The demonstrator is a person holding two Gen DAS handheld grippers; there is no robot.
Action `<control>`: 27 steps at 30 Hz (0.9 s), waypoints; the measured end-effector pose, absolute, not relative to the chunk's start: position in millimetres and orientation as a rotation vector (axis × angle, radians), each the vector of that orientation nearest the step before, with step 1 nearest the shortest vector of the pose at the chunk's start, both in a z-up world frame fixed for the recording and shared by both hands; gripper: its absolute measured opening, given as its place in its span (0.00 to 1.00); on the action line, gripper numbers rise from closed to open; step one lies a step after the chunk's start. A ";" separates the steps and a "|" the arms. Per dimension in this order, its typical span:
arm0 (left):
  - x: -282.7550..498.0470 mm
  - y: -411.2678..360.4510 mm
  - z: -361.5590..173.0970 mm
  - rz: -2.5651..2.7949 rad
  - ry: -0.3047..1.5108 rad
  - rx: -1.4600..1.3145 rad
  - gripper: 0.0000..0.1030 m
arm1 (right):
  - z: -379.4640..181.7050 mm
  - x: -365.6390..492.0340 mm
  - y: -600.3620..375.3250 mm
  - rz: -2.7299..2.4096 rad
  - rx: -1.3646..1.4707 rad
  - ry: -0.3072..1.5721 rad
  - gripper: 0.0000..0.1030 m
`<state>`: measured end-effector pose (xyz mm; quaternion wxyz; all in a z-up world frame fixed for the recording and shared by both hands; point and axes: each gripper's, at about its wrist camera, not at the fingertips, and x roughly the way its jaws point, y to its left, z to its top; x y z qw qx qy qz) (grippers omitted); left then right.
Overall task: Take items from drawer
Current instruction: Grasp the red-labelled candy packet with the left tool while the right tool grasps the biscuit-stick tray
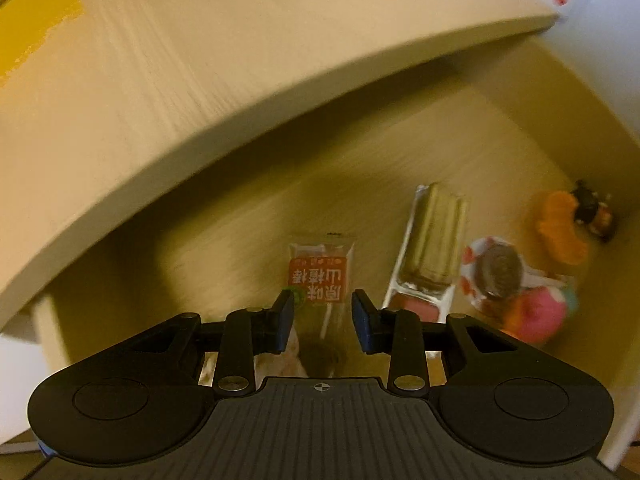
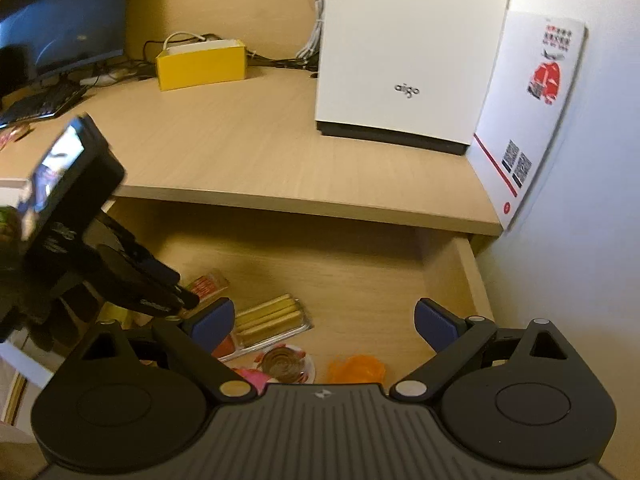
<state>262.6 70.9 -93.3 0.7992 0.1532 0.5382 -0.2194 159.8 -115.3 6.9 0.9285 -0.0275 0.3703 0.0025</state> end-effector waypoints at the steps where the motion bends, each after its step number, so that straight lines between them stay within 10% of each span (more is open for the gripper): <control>1: 267.1 68.6 -98.3 -0.470 1.170 0.334 0.37 | 5.0 162.9 -118.4 0.007 -0.047 0.769 0.94; 6: 272.8 66.9 -104.6 -0.479 1.174 0.340 0.47 | -3.6 179.6 -134.7 0.047 0.004 0.873 0.94; 10: 272.2 74.4 -96.9 -0.491 1.229 0.252 0.28 | -19.2 208.0 -145.4 0.016 0.085 1.008 0.94; 18: 243.5 96.4 -44.2 -0.516 1.160 0.076 0.24 | -55.7 279.1 -139.8 -0.027 0.306 1.192 0.90; 27: 221.0 106.1 -16.1 -0.484 1.091 0.035 0.24 | -104.9 319.0 -109.2 -0.080 0.375 1.351 0.43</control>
